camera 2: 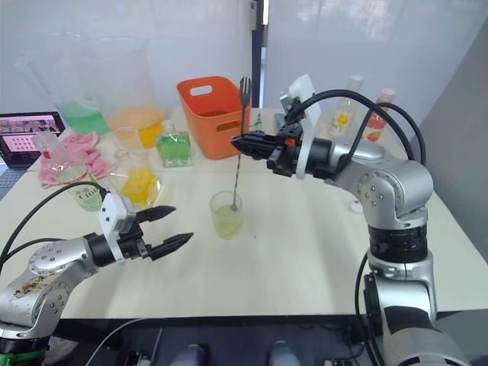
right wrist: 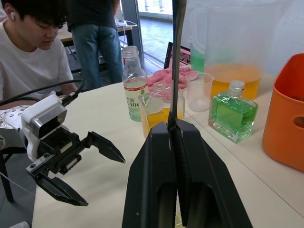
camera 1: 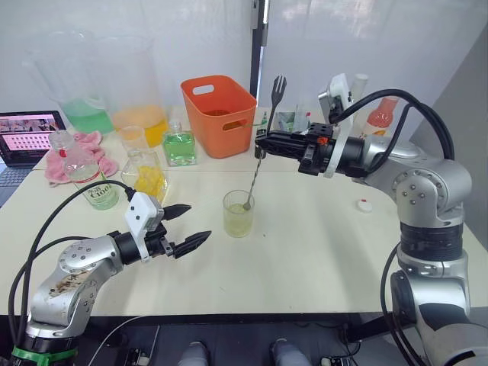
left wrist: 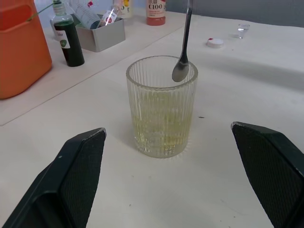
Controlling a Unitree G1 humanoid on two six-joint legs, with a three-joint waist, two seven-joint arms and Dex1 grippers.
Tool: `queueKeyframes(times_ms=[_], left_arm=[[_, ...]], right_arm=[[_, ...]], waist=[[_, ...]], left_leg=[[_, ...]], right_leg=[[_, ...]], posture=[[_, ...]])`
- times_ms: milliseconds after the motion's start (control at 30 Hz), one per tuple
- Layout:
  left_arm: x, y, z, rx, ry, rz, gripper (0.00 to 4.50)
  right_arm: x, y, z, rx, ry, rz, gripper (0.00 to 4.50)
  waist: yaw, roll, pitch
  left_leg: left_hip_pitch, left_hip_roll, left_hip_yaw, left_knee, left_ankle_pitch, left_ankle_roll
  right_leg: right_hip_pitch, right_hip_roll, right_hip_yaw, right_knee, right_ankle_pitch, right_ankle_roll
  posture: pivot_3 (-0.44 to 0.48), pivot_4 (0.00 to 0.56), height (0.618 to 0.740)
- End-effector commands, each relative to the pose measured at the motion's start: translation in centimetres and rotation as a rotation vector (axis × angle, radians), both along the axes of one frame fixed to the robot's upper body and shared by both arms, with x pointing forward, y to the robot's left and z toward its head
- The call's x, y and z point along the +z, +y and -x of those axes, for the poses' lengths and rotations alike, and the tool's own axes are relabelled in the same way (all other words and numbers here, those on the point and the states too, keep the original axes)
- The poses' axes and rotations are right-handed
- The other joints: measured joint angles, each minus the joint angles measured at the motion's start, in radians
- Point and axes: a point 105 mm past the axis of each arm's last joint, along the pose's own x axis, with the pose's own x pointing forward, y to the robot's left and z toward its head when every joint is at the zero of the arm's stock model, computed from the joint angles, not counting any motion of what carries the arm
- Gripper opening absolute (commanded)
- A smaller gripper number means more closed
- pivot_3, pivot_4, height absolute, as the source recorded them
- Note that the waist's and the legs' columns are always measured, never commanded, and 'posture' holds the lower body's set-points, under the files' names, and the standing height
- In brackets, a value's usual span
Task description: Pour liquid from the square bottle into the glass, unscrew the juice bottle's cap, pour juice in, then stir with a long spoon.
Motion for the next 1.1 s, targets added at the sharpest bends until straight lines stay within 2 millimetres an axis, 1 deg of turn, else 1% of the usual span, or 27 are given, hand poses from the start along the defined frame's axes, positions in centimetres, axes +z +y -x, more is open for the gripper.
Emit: queueKeyframes(times_ms=[33,233,300,367,433,500,567,633,667,700,733,767,833,900,967,1000,1067,1100], left_arm=[[1.4,0.0,0.5,-0.013,-0.063,-0.006,4.48],[1.6,0.2,0.5,-0.019,-0.077,-0.013,4.48],[2.0,0.0,0.8,-0.055,-0.093,-0.026,4.48],[2.5,0.0,0.9,-0.073,-0.115,-0.037,4.48],[3.0,0.1,0.8,-0.076,-0.132,-0.045,4.48],[3.4,0.3,0.6,-0.070,-0.150,-0.050,4.48],[3.6,0.4,0.4,-0.062,-0.162,-0.053,4.48],[3.5,0.5,0.4,-0.061,-0.163,-0.055,4.48],[3.5,0.4,0.4,-0.062,-0.163,-0.055,4.48],[3.5,0.4,0.5,-0.062,-0.162,-0.054,4.48],[3.4,0.4,0.5,-0.062,-0.162,-0.053,4.48],[3.4,0.3,0.6,-0.063,-0.162,-0.051,4.48],[3.3,0.1,0.8,-0.065,-0.164,-0.047,4.48],[3.3,-0.1,1.1,-0.057,-0.169,-0.038,4.48],[3.0,-0.2,1.5,-0.046,-0.168,-0.033,4.48],[2.9,-0.2,1.7,-0.043,-0.166,-0.032,4.48],[2.8,-0.1,1.9,-0.029,-0.164,-0.029,4.48],[2.7,0.0,2.0,-0.013,-0.168,-0.031,4.48]], right_arm=[[2.4,-0.9,0.9,0.015,-0.051,-0.047,0.00],[4.8,-2.6,1.3,-0.002,-0.046,-0.094,0.00],[5.4,-3.5,1.3,-0.037,-0.067,-0.064,0.00],[5.7,-4.6,1.3,-0.084,-0.076,-0.018,0.00],[6.0,-6.2,0.8,-0.173,-0.062,0.005,0.00],[5.7,-7.7,0.1,-0.256,-0.041,0.060,0.00],[4.7,-9.0,-0.6,-0.316,0.013,0.127,0.00],[2.3,-11.2,-1.8,-0.418,0.192,0.225,0.00],[1.5,-12.0,-2.1,-0.449,0.256,0.251,0.00],[0.0,-13.2,-2.7,-0.501,0.438,0.243,0.00],[-0.9,-13.7,-2.9,-0.526,0.562,0.232,0.00],[-1.6,-14.5,-3.5,-0.586,0.615,0.233,0.00],[-2.5,-15.4,-4.4,-0.659,0.656,0.240,0.00],[-4.2,-15.5,-4.5,-0.655,0.730,0.256,0.00],[-5.9,-15.3,-4.6,-0.657,0.778,0.310,0.00],[-6.3,-15.2,-4.7,-0.655,0.787,0.328,0.00],[-7.4,-14.7,-4.9,-0.634,0.739,0.418,0.00],[-8.5,-14.2,-5.0,-0.621,0.756,0.456,0.00]], waist=[[0.000,0.000,0.000],[0.001,0.000,0.000],[0.001,0.000,0.000],[0.004,0.000,0.000],[0.005,0.000,0.000],[0.005,0.000,0.000],[0.004,0.000,0.000],[0.003,0.000,0.000],[0.002,0.000,0.000],[0.000,0.000,0.000],[-0.005,0.000,0.000],[-0.006,0.000,0.000],[-0.007,0.000,0.000],[-0.006,0.000,0.000],[-0.005,0.000,0.000],[-0.005,0.000,0.001],[-0.003,0.000,0.001],[-0.003,0.000,0.001]], left_leg=[[0.000,0.000,0.000,0.000,0.000,0.000],[0.000,0.000,0.000,0.000,0.000,0.000],[0.000,0.000,0.000,0.000,0.000,0.000],[0.000,0.000,0.000,0.000,0.000,0.000],[0.000,0.000,0.000,0.000,0.000,0.000],[0.000,0.000,0.001,0.000,0.000,0.000],[0.000,0.000,0.001,0.000,0.000,0.000],[0.000,0.000,0.002,-0.001,0.000,0.000],[0.000,0.000,0.002,-0.001,0.000,0.000],[0.000,0.000,0.003,-0.001,0.000,0.000],[0.000,0.000,0.003,-0.001,0.000,0.000],[0.000,0.000,0.004,-0.001,0.000,0.000],[0.000,0.000,0.005,-0.001,0.000,0.000],[0.000,0.000,0.005,-0.002,0.000,0.000],[-0.001,0.000,0.005,-0.002,0.000,0.000],[-0.002,0.000,0.005,-0.002,0.000,0.000],[-0.002,0.000,0.004,-0.002,0.000,0.001],[-0.002,0.000,0.004,-0.002,-0.001,0.001]], right_leg=[[0.000,0.000,0.000,0.000,0.000,0.000],[0.000,0.000,0.000,0.000,-0.002,-0.003],[0.000,0.000,0.000,0.000,-0.002,-0.004],[0.000,0.000,0.000,-0.001,-0.003,-0.004],[0.000,-0.001,0.000,-0.003,-0.003,-0.004],[0.000,-0.001,0.000,-0.004,-0.003,-0.004],[0.000,-0.001,0.000,-0.004,-0.003,-0.004],[0.000,-0.001,0.001,-0.005,-0.003,-0.004],[-0.001,-0.001,0.001,-0.005,-0.003,-0.004],[-0.001,-0.001,0.001,-0.005,-0.003,-0.005],[-0.001,-0.002,0.002,-0.005,-0.003,-0.005],[-0.002,-0.002,0.003,-0.005,-0.002,-0.006],[-0.003,-0.002,0.003,-0.004,0.000,-0.009],[-0.003,-0.002,0.003,-0.004,-0.001,-0.008],[-0.004,-0.002,0.003,-0.004,-0.001,-0.007],[-0.004,-0.002,0.003,-0.004,-0.001,-0.006],[-0.004,-0.002,0.003,-0.003,0.001,-0.004],[-0.004,-0.001,0.003,-0.003,0.001,-0.003]], posture=[[0.000,0.150,0.725],[0.000,0.150,0.725],[0.000,0.150,0.725],[0.000,0.150,0.725],[0.000,0.150,0.725],[0.000,0.150,0.725],[0.000,0.150,0.725],[0.000,0.150,0.725],[0.000,0.150,0.725],[0.000,0.150,0.725],[0.000,0.150,0.725],[0.000,0.150,0.725],[0.000,0.150,0.725],[0.000,0.150,0.725],[0.000,0.150,0.725],[0.000,0.150,0.725],[0.000,0.150,0.725],[0.000,0.150,0.725]])
